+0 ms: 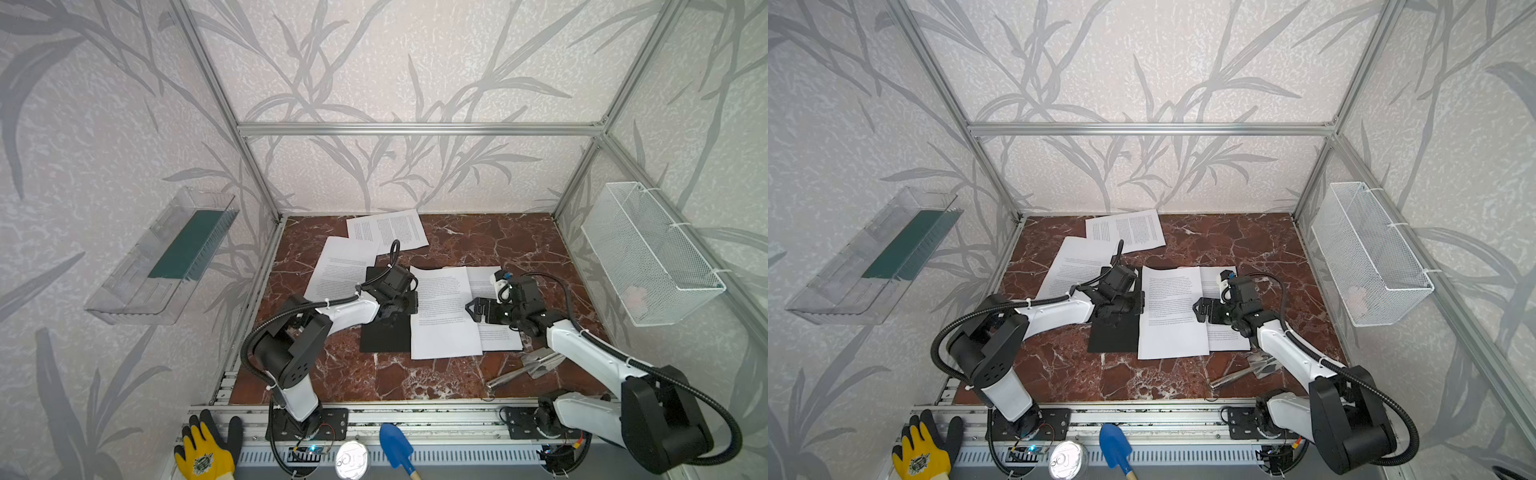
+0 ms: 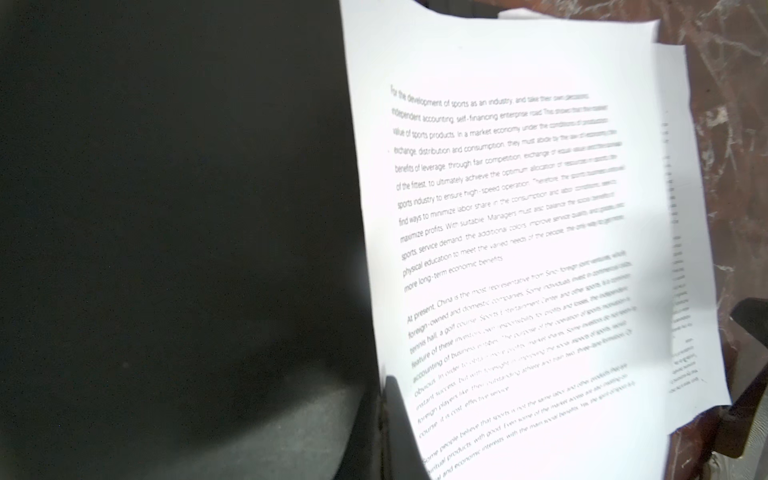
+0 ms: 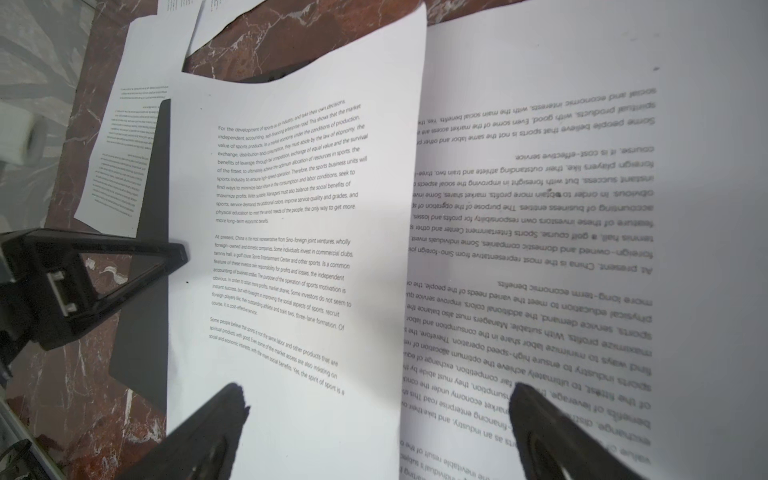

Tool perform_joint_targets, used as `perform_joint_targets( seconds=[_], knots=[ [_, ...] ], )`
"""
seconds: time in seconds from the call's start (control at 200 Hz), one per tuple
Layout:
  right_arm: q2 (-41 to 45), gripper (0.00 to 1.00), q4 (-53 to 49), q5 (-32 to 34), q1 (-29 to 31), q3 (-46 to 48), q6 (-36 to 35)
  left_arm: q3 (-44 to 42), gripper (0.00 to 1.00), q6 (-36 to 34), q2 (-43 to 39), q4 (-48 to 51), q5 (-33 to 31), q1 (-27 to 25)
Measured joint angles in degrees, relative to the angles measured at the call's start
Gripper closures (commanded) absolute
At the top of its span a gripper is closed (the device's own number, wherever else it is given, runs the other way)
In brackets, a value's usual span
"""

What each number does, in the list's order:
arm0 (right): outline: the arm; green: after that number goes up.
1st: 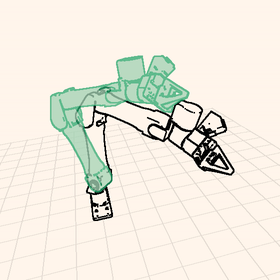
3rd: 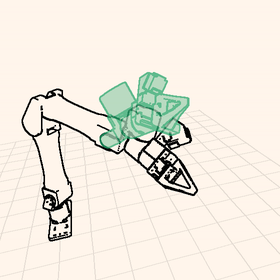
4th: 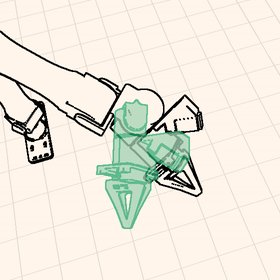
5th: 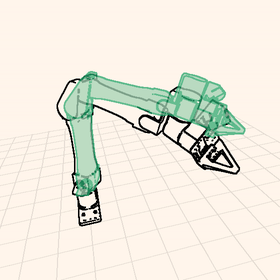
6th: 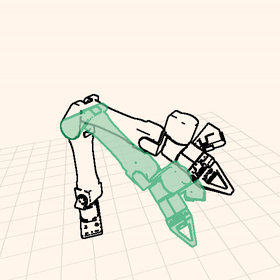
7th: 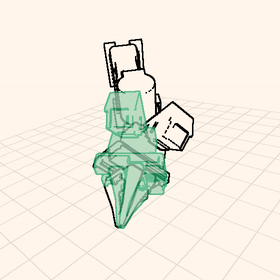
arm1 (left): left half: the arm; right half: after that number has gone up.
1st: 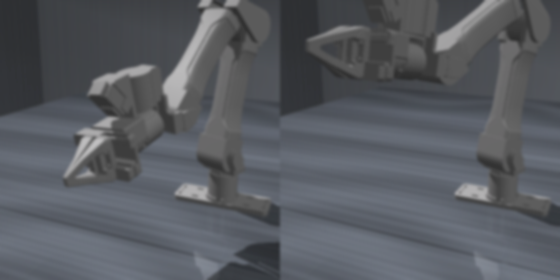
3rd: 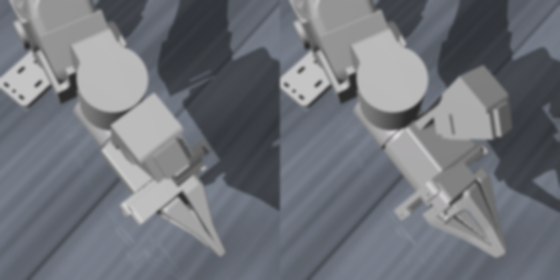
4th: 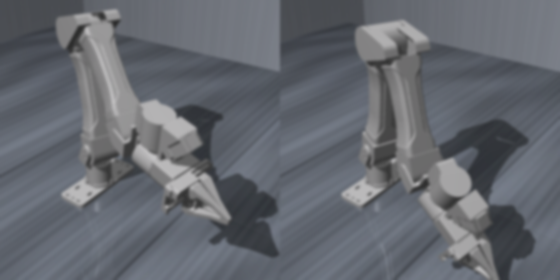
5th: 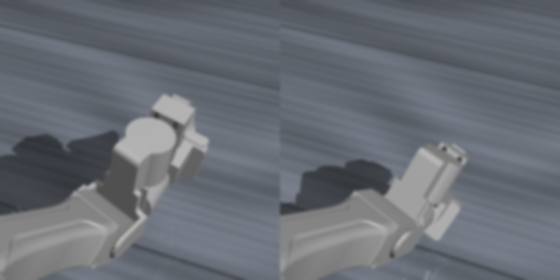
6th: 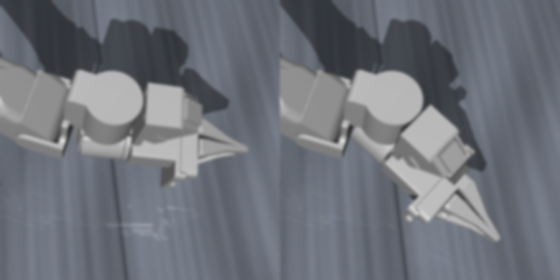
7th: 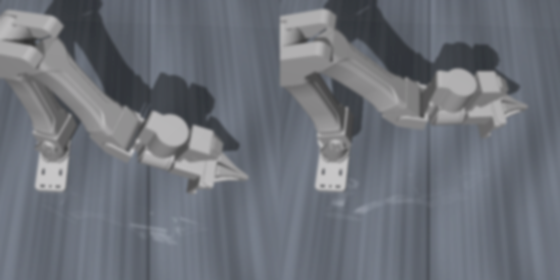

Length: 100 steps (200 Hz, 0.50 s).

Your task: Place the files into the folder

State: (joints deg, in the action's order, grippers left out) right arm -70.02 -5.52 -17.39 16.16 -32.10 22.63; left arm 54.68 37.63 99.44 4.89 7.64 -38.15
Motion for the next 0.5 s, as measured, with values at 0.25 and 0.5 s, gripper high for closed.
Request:
perform_joint_targets(
  seconds=[0.25, 0.5],
  knots=[
    [-4.2, 0.06, 6.4, -3.5, 1.1, 0.0, 1.6, 0.5, 1.00, 0.5, 0.4, 0.3, 0.9, 0.0],
    [-8.0, 0.18, 9.6, -4.7, 3.0, 0.0, 3.5, 0.8, 1.00, 0.6, 1.0, 0.5, 1.1, 0.0]
  ],
)
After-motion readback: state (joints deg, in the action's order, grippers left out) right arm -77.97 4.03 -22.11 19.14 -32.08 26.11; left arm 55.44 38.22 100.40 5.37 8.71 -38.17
